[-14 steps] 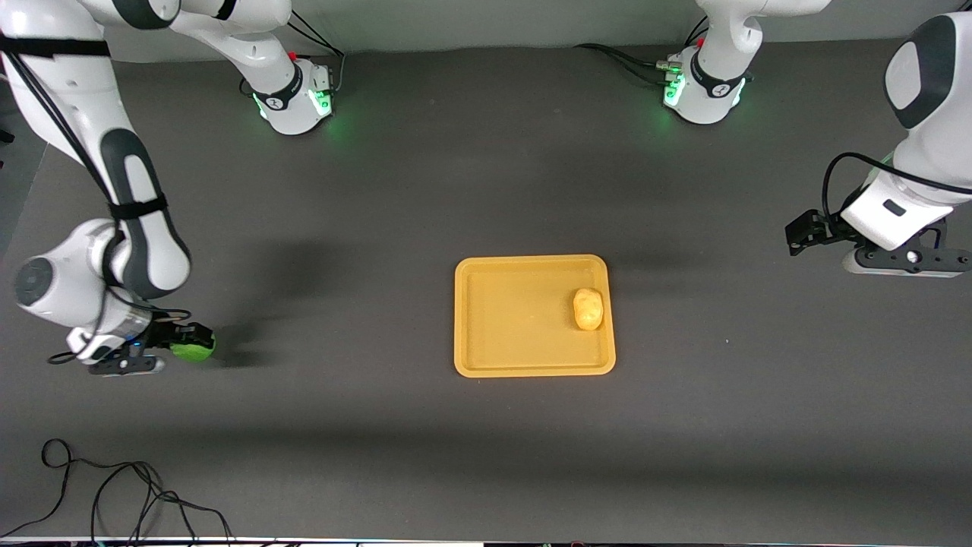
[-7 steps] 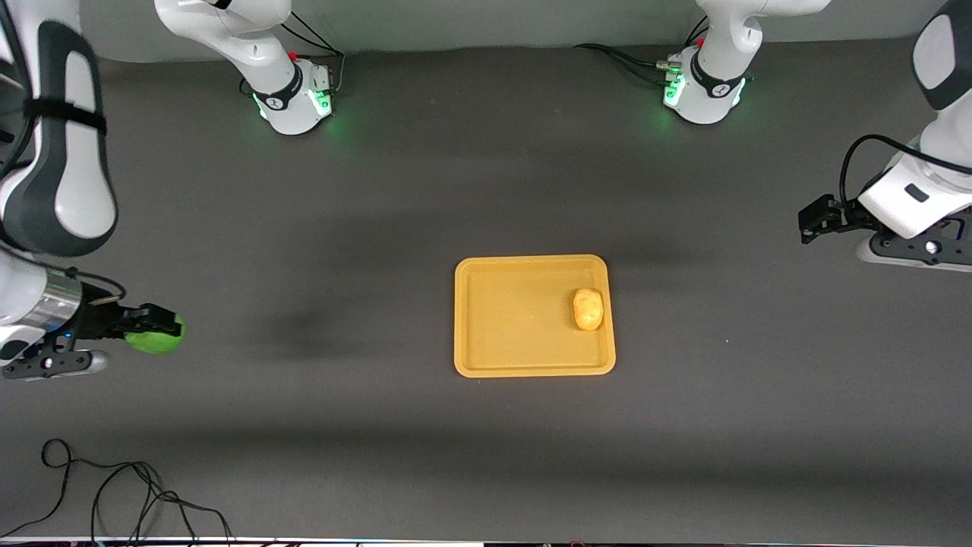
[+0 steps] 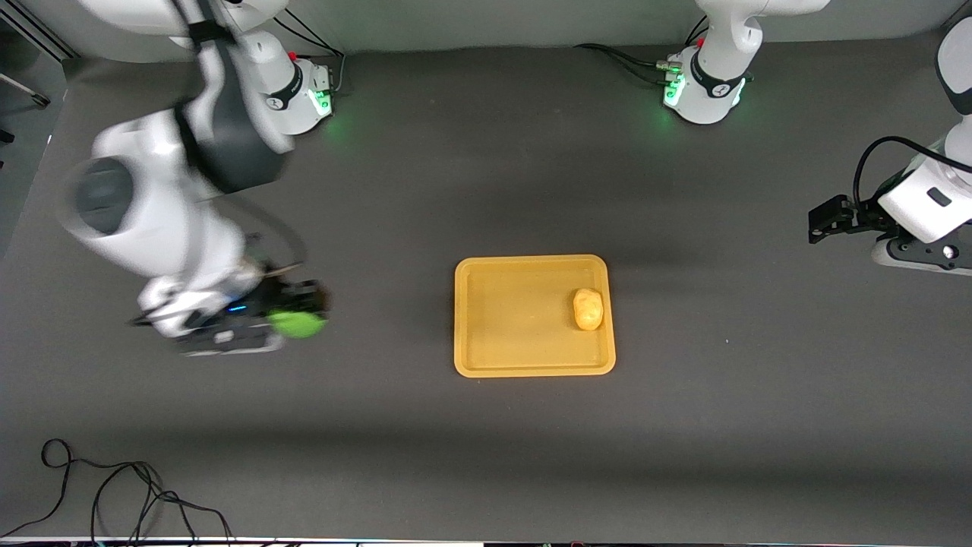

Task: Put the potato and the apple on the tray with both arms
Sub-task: 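Carry the apple with the right gripper onto the tray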

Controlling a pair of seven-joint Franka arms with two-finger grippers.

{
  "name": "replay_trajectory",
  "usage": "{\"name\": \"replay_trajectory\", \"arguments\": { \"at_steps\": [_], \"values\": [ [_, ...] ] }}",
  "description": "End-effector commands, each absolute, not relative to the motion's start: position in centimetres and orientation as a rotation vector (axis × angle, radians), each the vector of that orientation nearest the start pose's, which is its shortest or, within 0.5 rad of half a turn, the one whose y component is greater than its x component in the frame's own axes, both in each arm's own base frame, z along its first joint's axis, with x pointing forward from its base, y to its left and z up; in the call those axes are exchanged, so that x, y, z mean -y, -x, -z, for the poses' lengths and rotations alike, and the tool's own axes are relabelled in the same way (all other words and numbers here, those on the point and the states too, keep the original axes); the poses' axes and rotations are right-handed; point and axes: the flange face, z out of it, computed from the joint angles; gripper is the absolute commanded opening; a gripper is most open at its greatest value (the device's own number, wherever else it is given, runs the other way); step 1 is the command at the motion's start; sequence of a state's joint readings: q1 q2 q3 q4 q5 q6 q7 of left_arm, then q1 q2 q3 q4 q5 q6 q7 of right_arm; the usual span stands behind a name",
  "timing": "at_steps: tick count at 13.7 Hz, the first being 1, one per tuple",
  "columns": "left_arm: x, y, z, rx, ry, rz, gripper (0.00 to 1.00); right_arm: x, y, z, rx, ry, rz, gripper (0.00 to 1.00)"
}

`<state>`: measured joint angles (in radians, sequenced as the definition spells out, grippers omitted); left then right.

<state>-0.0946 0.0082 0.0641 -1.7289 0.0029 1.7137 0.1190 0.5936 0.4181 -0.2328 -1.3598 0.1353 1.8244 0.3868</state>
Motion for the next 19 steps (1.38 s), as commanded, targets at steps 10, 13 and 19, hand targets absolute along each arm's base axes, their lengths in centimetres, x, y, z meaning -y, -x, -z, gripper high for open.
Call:
{"name": "replay_trajectory", "arguments": {
  "at_steps": [10, 13, 19],
  "values": [
    [2.0, -56.3, -56.0, -0.271, 3.141, -0.055, 1.00, -56.3, -57.3, -28.7, -0.212, 3.051, 0.267, 0.56],
    [1.9, -56.3, -56.2, -0.268, 3.141, -0.047, 1.00, -56.5, -57.4, -24.8, -0.194, 3.050, 0.284, 0.58],
    [2.0, -56.3, -56.1, -0.271, 3.141, -0.050, 1.00, -57.9, -55.8, -20.2, -0.166, 3.048, 0.289, 0.59]
  ]
}}
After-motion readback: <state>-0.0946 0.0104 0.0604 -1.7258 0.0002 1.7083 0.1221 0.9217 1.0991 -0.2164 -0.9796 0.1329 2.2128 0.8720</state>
